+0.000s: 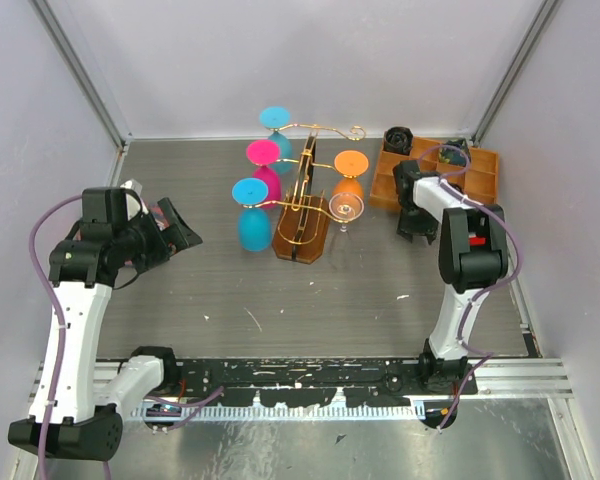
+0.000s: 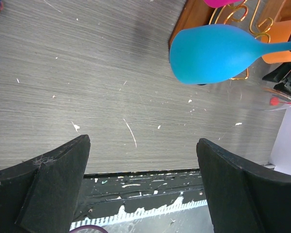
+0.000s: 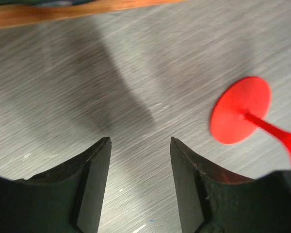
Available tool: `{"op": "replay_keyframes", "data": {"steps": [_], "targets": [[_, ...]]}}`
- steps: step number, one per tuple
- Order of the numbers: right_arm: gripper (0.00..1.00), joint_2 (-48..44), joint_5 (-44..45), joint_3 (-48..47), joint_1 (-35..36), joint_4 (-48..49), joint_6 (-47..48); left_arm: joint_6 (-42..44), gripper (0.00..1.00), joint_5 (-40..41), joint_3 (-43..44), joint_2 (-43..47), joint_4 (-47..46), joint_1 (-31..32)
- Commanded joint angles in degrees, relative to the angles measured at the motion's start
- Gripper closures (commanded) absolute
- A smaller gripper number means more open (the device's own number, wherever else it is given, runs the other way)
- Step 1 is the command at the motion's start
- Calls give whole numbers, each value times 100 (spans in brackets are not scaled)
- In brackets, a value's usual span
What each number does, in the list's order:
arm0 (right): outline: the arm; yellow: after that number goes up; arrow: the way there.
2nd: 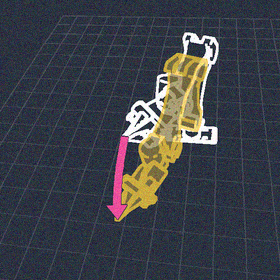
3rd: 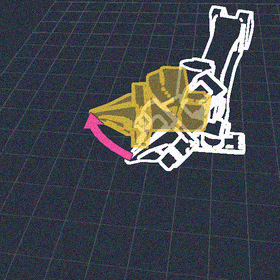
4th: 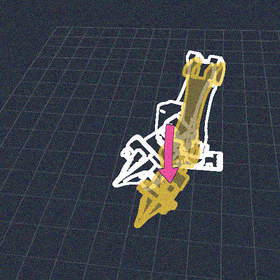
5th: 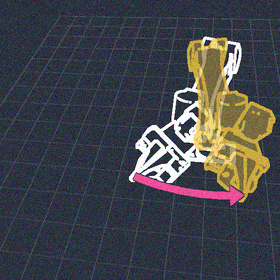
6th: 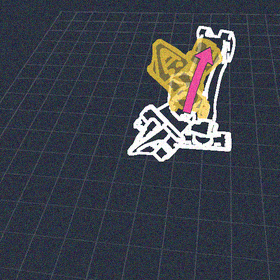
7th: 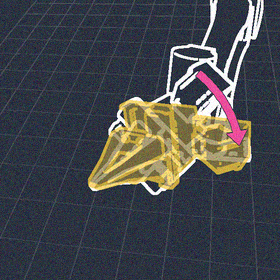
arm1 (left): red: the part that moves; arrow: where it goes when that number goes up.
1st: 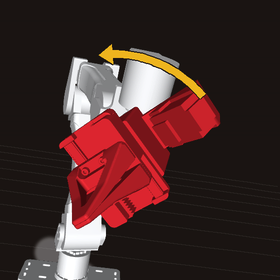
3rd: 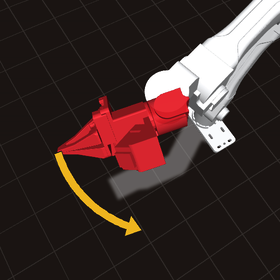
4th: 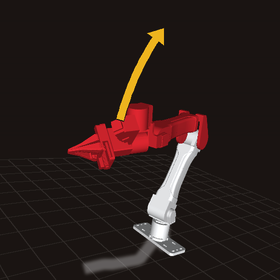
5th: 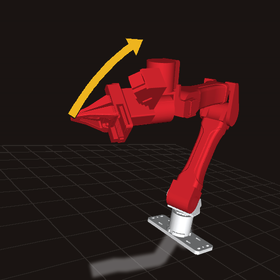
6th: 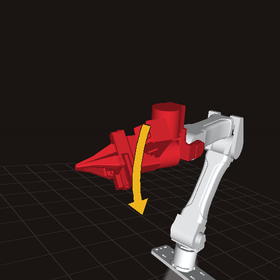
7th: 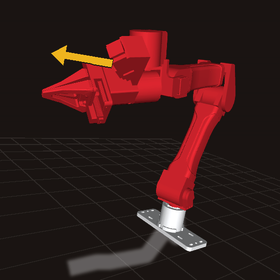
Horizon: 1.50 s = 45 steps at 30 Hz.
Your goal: Take the wine glass off the wine glass rack
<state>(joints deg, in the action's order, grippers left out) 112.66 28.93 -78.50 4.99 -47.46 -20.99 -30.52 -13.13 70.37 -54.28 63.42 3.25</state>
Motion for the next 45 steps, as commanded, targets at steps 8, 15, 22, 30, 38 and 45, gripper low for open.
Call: {"op": "replay_keyframes", "data": {"steps": [8,15,22,30,38,45], "targets": [[5,-1130,-1458,-1965,-24,-358,-121,117,1,106,131,14,103,-10],[16,-1985,-3152,-2354,-241,115,-592,128,1,198,183,84,148,-11],[29,-2396,-4911,-1769,-280,647,-1020,73,1,210,276,36,170,-16],[36,-2630,-5878,-954,-280,1478,-1264,-71,1,94,277,37,104,-4],[40,-2673,-5928,-958,-271,1662,-1409,-120,2,73,296,49,103,-9],[44,-2688,-5756,-1040,-271,1656,-1490,-103,1,73,304,23,126,-8]]}}
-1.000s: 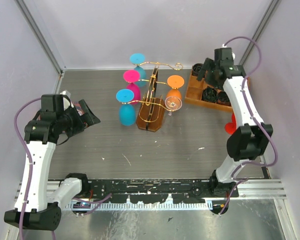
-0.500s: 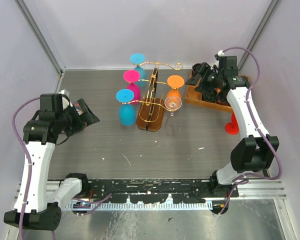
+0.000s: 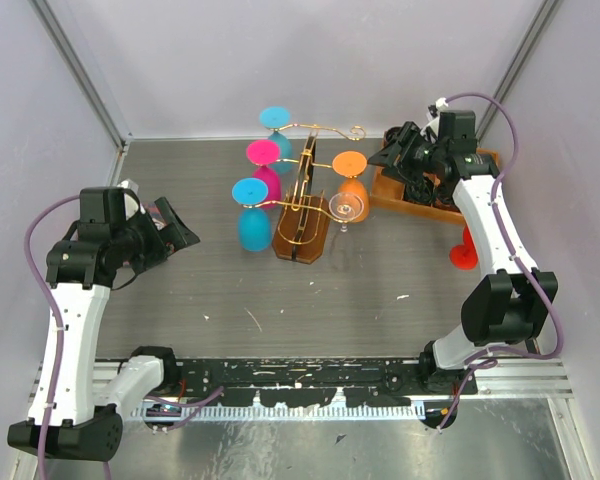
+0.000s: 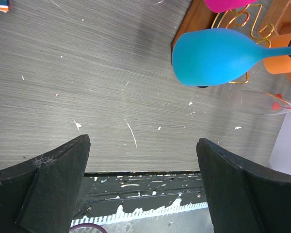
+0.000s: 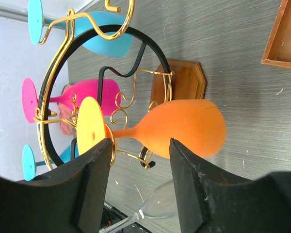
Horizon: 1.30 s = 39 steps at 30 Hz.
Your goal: Take the wine glass off the wine glass rack
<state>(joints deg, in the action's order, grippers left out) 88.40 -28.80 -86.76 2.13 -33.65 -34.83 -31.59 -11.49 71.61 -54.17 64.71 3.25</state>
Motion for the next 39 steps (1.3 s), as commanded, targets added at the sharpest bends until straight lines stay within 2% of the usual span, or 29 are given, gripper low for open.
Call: {"op": "replay_keyframes", "data": {"steps": [1,5,11,19,27,28,30,32,39], "targets": [[44,-262,78,-241,15,241,-95,12,1,-84,178,9,-5,-7],[45,-252,191,-315,11,181,-63,30,2,-67,185,2,16,-14],[46,-315,22,-245,43,588,-300,26,1,-73,164,-31,24,-6],[47,-68,40,-386,350,559,-236,-7,1,-119,147,-44,1,-5],[64,130,4,-512,470,458,-172,29,1,-93,141,-51,47,-13],[69,136,12,-539,470,434,-158,37,1,-84,139,-54,51,-3],[86,111,71,-559,472,414,-156,39,1,-73,133,-55,49,-14],[97,69,92,-581,472,420,-162,27,1,-81,121,-58,40,-10],[99,-50,183,-606,464,419,-255,35,2,-99,110,-47,38,-10]]}}
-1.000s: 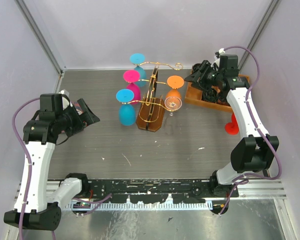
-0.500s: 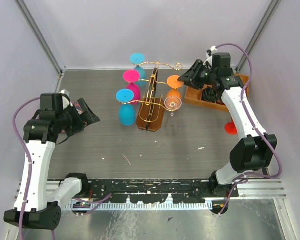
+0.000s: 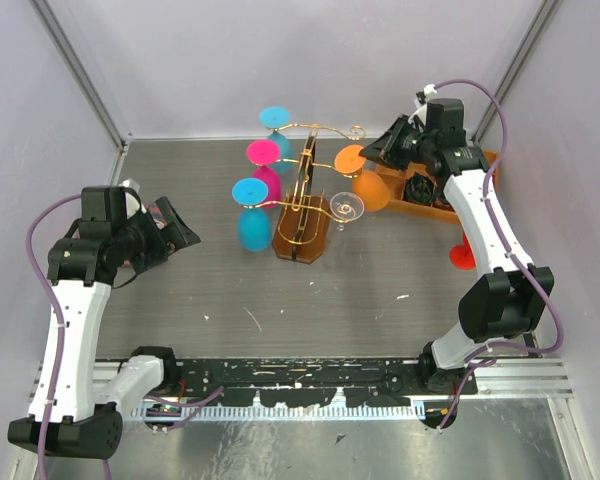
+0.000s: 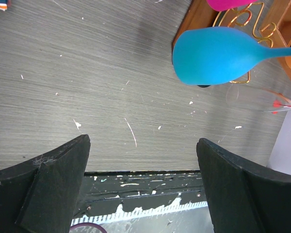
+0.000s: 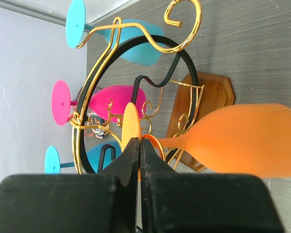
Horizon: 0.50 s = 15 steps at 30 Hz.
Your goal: Take the wine glass off the wine glass rack
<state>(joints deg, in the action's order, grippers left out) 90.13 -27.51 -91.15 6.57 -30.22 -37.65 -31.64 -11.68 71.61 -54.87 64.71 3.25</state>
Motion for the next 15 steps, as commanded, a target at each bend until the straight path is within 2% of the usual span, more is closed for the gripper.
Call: {"op": "replay_keyframes", "data": {"steps": [1,15], "targets": [[99,-235,21,-167,19,96,-6,39,1,-68,101,32,39,-9],[99,-774,-201,268,-55,112,-132,132,1,-18,107,37,107,-9]]}}
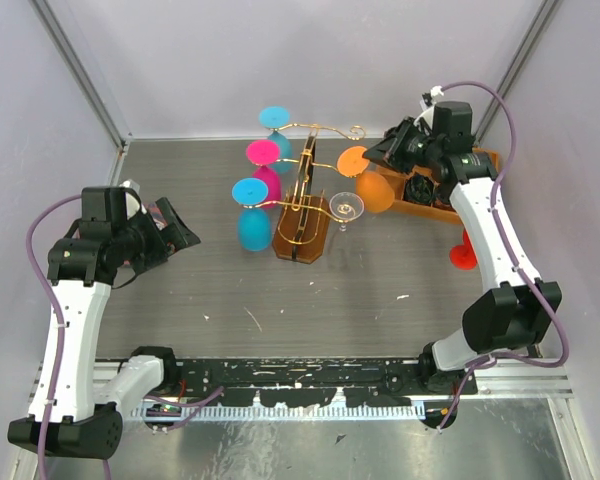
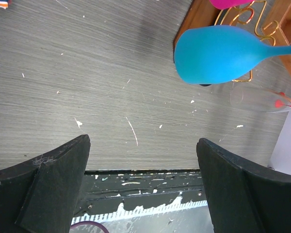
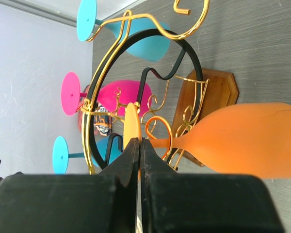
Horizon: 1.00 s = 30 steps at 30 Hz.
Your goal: Take the wine glass off the wine glass rack
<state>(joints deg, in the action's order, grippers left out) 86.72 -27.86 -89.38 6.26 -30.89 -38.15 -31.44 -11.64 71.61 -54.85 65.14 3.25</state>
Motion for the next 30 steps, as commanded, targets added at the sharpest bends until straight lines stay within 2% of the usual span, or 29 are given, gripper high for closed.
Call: {"op": "replay_keyframes", "data": {"steps": [1,9,19,26,30], "targets": [[99,-455,-169,130,-23,171,-85,112,1,-23,93,32,68,-9],[99,-475,-433,457,85,478,-381,97,1,-56,9,29,38,-7],[99,109,-628,46,240,1161,-846,235,2,134,98,2,137,-4],[99,331,-161,-289,153,1056,-706,243,2,127,133,-27,165,-13],[99,234,-104,-235,-158,1072,-710,261,2,153,122,-1,190,-11]]}}
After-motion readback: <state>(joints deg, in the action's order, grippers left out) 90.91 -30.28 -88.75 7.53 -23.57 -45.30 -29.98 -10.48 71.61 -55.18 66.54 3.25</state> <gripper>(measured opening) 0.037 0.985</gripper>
